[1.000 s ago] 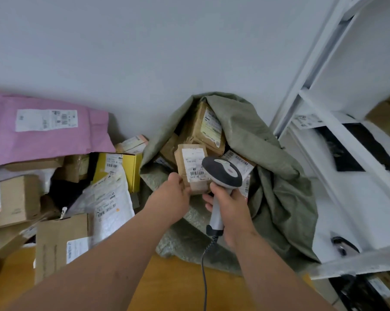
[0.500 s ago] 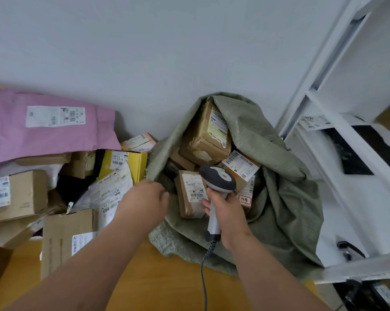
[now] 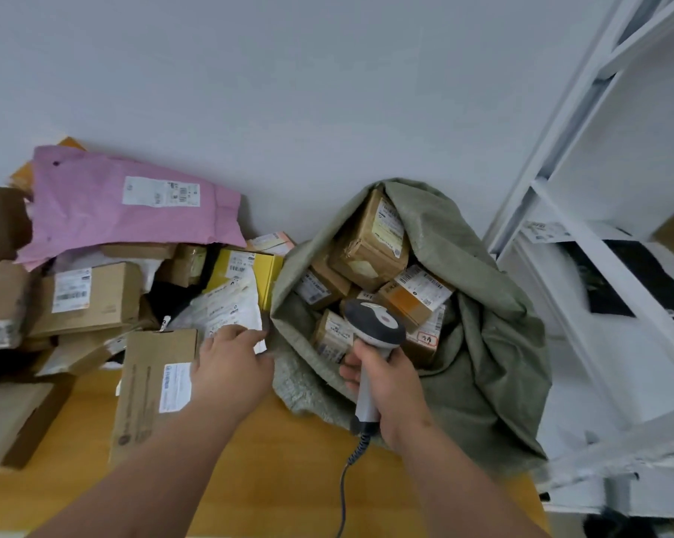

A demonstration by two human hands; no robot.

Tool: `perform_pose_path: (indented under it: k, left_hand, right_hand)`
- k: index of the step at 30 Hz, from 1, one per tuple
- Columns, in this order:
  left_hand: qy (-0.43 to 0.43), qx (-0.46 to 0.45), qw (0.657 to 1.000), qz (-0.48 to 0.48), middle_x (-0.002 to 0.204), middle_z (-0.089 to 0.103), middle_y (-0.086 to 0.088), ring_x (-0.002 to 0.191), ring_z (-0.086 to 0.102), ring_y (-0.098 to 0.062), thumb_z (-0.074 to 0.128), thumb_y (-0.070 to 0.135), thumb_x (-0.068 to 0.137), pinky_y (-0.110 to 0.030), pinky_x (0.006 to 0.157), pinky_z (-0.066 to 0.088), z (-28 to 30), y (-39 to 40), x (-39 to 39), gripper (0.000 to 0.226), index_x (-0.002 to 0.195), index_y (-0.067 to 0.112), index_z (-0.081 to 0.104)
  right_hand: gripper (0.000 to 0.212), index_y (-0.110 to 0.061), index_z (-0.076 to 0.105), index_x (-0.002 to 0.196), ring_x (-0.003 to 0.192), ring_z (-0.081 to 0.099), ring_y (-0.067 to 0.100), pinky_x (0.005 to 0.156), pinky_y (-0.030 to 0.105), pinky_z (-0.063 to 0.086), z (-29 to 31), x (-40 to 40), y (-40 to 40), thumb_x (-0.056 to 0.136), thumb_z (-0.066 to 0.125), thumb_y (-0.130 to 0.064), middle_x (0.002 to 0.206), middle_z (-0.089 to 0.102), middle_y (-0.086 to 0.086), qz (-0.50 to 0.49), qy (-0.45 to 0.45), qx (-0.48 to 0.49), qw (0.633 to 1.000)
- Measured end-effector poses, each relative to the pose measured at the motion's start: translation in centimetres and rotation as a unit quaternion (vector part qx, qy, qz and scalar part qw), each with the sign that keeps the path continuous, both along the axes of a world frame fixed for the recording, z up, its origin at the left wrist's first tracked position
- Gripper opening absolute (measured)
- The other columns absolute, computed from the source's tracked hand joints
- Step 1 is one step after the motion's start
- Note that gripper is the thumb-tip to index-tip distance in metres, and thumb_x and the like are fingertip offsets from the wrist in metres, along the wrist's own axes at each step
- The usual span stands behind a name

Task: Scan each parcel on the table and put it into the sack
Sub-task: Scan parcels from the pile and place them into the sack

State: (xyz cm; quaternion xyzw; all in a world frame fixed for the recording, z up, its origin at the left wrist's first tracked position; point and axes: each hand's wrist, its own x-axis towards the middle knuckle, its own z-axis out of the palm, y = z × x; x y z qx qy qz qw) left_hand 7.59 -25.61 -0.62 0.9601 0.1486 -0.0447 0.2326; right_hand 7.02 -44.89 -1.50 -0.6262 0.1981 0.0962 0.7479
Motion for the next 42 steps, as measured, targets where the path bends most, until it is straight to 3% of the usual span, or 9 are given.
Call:
perform_pose_path:
  k: [9,14,18,21,24,29,31,36,42]
  left_hand:
    - [0.044,-0.103,0.974,0.195,0.152,0.036,-0.007,0.137,0.031,-0.035,0.055,0.035,0.093,-0.052,0.111,0.031,-2.0,6.2,-5.1,0.054,0.145,0.026,0.043]
    - [0.094,-0.144,0.946,0.276,0.141,0.042,-0.014,0.127,0.039,-0.039,0.062,0.034,0.088,-0.056,0.105,0.037,-4.1,10.2,-5.8,0.065,0.147,0.022,0.038]
    - [0.120,-0.184,0.937,0.271,0.135,0.045,-0.016,0.123,0.044,-0.038,0.062,0.040,0.089,-0.055,0.102,0.043,-5.1,13.6,-6.4,0.063,0.144,0.016,0.042]
    - [0.140,-0.230,0.929,0.252,0.135,0.047,-0.015,0.113,0.047,-0.031,0.057,0.033,0.096,-0.045,0.095,0.045,-6.0,15.8,-6.1,0.053,0.142,0.013,0.042]
    - [0.156,-0.282,0.917,0.233,0.126,0.055,-0.010,0.100,0.047,-0.023,0.053,0.025,0.098,-0.041,0.087,0.044,-6.9,17.5,-5.5,0.046,0.142,0.016,0.044]
    - [0.179,-0.340,0.898,0.214,0.109,0.057,0.000,0.105,0.051,-0.021,0.051,0.014,0.097,-0.040,0.093,0.044,-8.1,18.9,-4.8,0.043,0.139,0.021,0.046]
    - [0.175,-0.352,0.892,0.224,0.116,0.058,-0.001,0.107,0.052,-0.022,0.053,0.016,0.096,-0.040,0.093,0.045,-8.7,19.2,-4.7,0.046,0.141,0.020,0.044]
    - [0.173,-0.357,0.887,0.238,0.108,0.064,-0.003,0.093,0.057,-0.018,0.050,0.020,0.099,-0.025,0.060,0.040,-8.9,19.6,-4.8,0.032,0.132,0.021,0.052]
    - [0.117,-0.401,0.885,0.203,0.100,0.067,0.000,0.089,0.059,-0.015,0.052,0.021,0.101,-0.026,0.063,0.043,-7.0,18.7,-5.3,0.015,0.112,0.029,0.059]
  right_hand:
    - [0.010,-0.013,0.066,0.099,0.087,0.074,0.024,0.075,0.031,0.059,-0.4,-3.4,5.6,0.095,0.064,-0.022,0.092,0.073,0.011,0.120,-0.001,-0.063,0.991]
    - [0.012,-0.011,0.066,0.098,0.077,0.070,0.015,0.072,0.028,0.057,-1.3,-3.2,9.1,0.095,0.063,-0.023,0.087,0.069,0.008,0.182,0.013,-0.086,0.980]
    - [0.013,-0.015,0.063,0.104,0.074,0.070,0.009,0.065,0.021,0.055,-2.9,-2.6,13.6,0.095,0.063,-0.024,0.088,0.070,0.003,0.215,0.033,-0.108,0.970]
    - [0.016,-0.027,0.062,0.109,0.088,0.072,0.012,0.066,0.020,0.057,-4.4,-2.3,17.1,0.094,0.065,-0.027,0.102,0.070,-0.003,0.222,0.058,-0.110,0.967]
    - [0.014,-0.034,0.061,0.103,0.097,0.066,0.014,0.074,0.025,0.060,-5.7,-2.2,19.7,0.093,0.066,-0.027,0.105,0.067,-0.009,0.222,0.080,-0.101,0.967]
    - [0.016,-0.039,0.062,0.102,0.102,0.062,0.017,0.097,0.049,0.055,-7.7,-1.8,22.1,0.089,0.067,-0.032,0.104,0.066,-0.012,0.216,0.121,-0.122,0.961]
    - [0.020,-0.039,0.061,0.107,0.103,0.062,0.019,0.098,0.048,0.054,-8.1,-1.8,22.7,0.089,0.067,-0.033,0.108,0.067,-0.009,0.205,0.135,-0.111,0.963]
    - [0.022,-0.032,0.062,0.113,0.106,0.061,0.016,0.098,0.043,0.052,-8.7,-2.3,22.9,0.092,0.066,-0.028,0.114,0.068,-0.006,0.163,0.148,-0.070,0.973]
    - [0.025,-0.034,0.062,0.116,0.109,0.063,0.017,0.102,0.050,0.051,-7.9,-3.7,21.0,0.093,0.068,-0.024,0.117,0.069,-0.009,0.111,0.125,-0.034,0.985]
